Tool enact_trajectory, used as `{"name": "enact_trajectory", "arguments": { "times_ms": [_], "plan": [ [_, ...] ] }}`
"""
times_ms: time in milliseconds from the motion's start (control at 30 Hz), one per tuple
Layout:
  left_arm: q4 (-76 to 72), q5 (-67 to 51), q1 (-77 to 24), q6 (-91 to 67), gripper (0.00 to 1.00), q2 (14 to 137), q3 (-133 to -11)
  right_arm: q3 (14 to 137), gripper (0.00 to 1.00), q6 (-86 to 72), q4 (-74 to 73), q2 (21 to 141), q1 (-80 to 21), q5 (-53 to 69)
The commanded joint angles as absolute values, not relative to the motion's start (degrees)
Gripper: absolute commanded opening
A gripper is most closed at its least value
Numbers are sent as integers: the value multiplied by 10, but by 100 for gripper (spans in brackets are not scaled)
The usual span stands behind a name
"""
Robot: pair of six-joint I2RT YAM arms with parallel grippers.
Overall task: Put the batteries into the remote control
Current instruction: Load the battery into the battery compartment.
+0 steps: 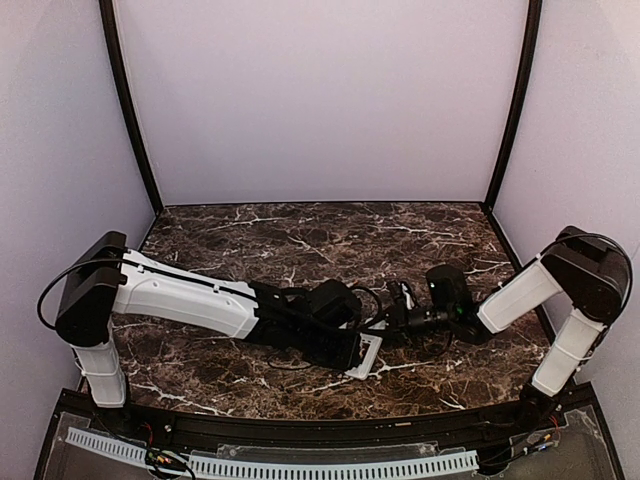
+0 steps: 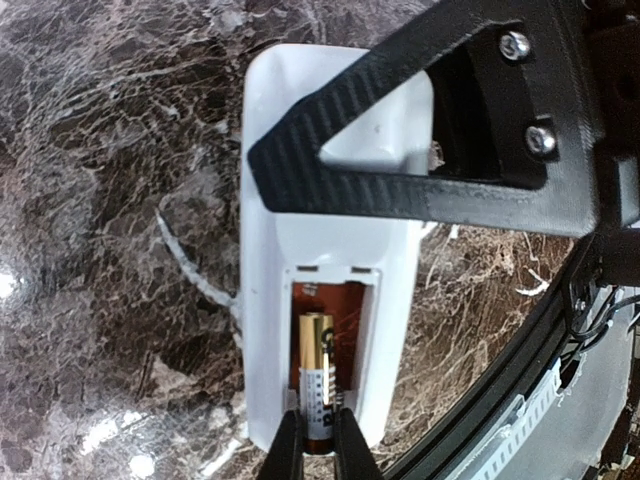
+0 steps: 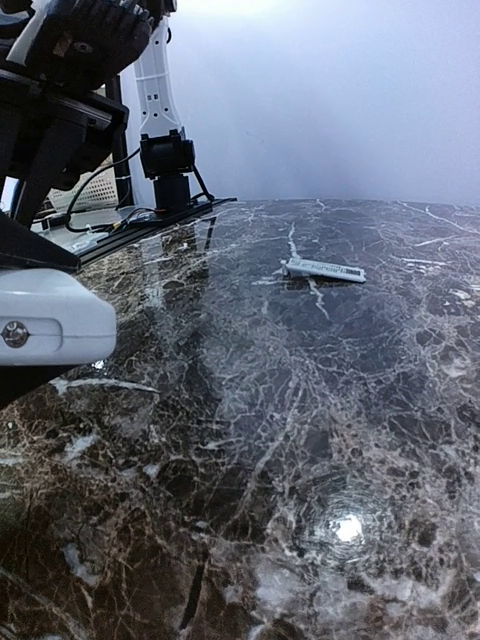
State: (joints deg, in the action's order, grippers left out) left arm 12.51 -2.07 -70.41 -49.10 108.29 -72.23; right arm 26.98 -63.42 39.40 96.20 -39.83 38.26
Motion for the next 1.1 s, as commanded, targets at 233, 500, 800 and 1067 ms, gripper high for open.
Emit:
{"name": "enact_trajectory", "arguments": {
  "times_ms": [233, 500, 800, 1067],
  "plan": [
    [209, 44, -708, -527, 0, 1093, -746, 260, 0, -650, 442, 972, -408, 380],
    [215, 65, -708, -520, 1, 1108, -764, 266, 0, -662, 452, 979, -413, 388],
    [238, 94, -704, -510, 0, 1127, -784, 265, 0, -673, 471, 986, -416, 398],
    [247, 105, -704, -503, 0, 1150, -789, 263, 0, -685, 491, 989, -415, 410]
  ]
}}
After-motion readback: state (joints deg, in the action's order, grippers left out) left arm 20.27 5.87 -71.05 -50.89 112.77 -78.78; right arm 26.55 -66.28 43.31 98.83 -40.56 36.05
